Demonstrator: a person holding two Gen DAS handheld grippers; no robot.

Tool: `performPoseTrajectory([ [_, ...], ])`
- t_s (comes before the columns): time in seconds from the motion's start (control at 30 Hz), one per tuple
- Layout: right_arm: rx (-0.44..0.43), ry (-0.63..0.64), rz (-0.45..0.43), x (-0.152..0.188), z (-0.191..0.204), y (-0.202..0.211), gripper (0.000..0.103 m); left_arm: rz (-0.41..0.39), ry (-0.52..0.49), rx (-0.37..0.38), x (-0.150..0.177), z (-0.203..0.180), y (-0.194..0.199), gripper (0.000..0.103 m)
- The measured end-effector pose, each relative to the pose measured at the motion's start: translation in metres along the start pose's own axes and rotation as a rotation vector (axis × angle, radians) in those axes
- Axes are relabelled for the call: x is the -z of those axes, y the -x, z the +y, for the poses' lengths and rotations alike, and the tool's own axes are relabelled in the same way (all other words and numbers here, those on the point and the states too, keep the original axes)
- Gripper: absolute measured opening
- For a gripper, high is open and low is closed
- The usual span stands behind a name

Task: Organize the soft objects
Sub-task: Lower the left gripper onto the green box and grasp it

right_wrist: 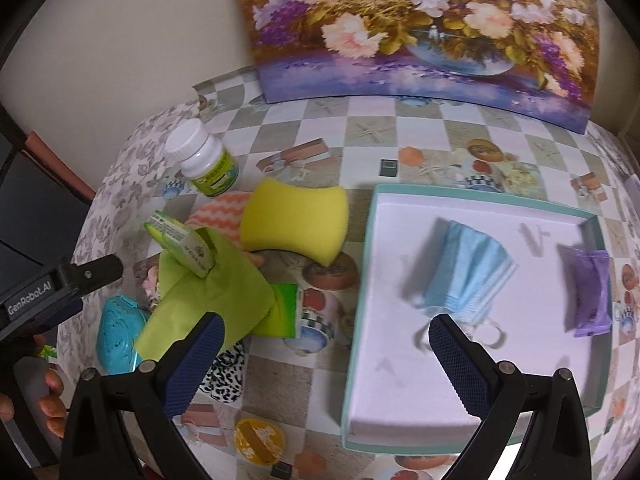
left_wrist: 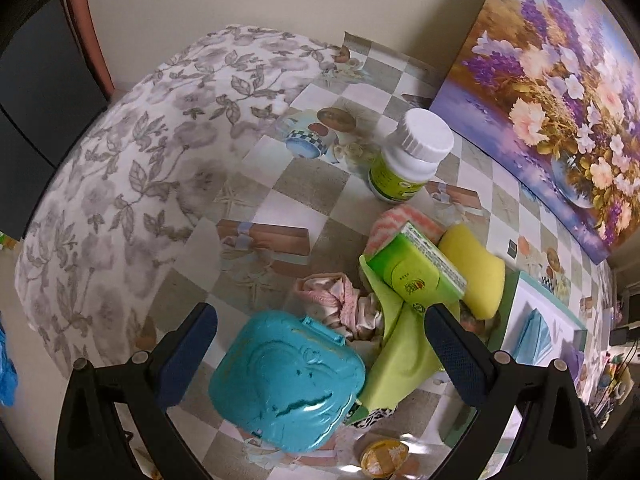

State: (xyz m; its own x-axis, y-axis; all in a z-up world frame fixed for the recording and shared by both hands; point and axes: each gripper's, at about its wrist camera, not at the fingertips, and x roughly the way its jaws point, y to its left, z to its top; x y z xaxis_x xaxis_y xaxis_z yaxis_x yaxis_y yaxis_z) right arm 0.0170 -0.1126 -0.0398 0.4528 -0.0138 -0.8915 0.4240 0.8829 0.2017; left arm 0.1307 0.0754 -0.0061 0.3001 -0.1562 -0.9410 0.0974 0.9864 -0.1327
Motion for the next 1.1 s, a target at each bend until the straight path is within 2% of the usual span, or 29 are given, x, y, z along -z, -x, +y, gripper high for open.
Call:
performPoseTrajectory([
  [0.13, -0.005, -0.012, 0.012, -0.003, 0.001, -0.009, 0.103, -0.010, 0.020, 0.041, -0.005, 0.000, -0.006, 0.103],
  [0.33, 0.023, -0.008, 0.032, -0.009, 0.003, -0.020, 0.103, -0.045, 0.028, 0.055, -0.012, -0.002, -0.010, 0.103],
  [0.53, 0.070, -0.002, 0.072, -0.017, 0.000, -0.027, 0.103, 0.021, 0.025, 0.059, -0.017, -0.004, -0.022, 0.103],
  [0.67, 0.072, -0.007, 0.088, -0.025, -0.003, -0.029, 0.103, 0.024, -0.016, 0.033, -0.020, -0.013, -0.023, 0.103],
  [0.9, 0.094, -0.022, 0.064, -0.042, -0.014, -0.022, 0.103, 0.013, -0.072, 0.069, -0.025, -0.035, -0.023, 0.103],
  [1.1, 0.112, -0.043, 0.035, -0.052, -0.027, -0.015, 0.103, 0.004, -0.093, 0.068, -0.027, -0.048, -0.025, 0.103],
])
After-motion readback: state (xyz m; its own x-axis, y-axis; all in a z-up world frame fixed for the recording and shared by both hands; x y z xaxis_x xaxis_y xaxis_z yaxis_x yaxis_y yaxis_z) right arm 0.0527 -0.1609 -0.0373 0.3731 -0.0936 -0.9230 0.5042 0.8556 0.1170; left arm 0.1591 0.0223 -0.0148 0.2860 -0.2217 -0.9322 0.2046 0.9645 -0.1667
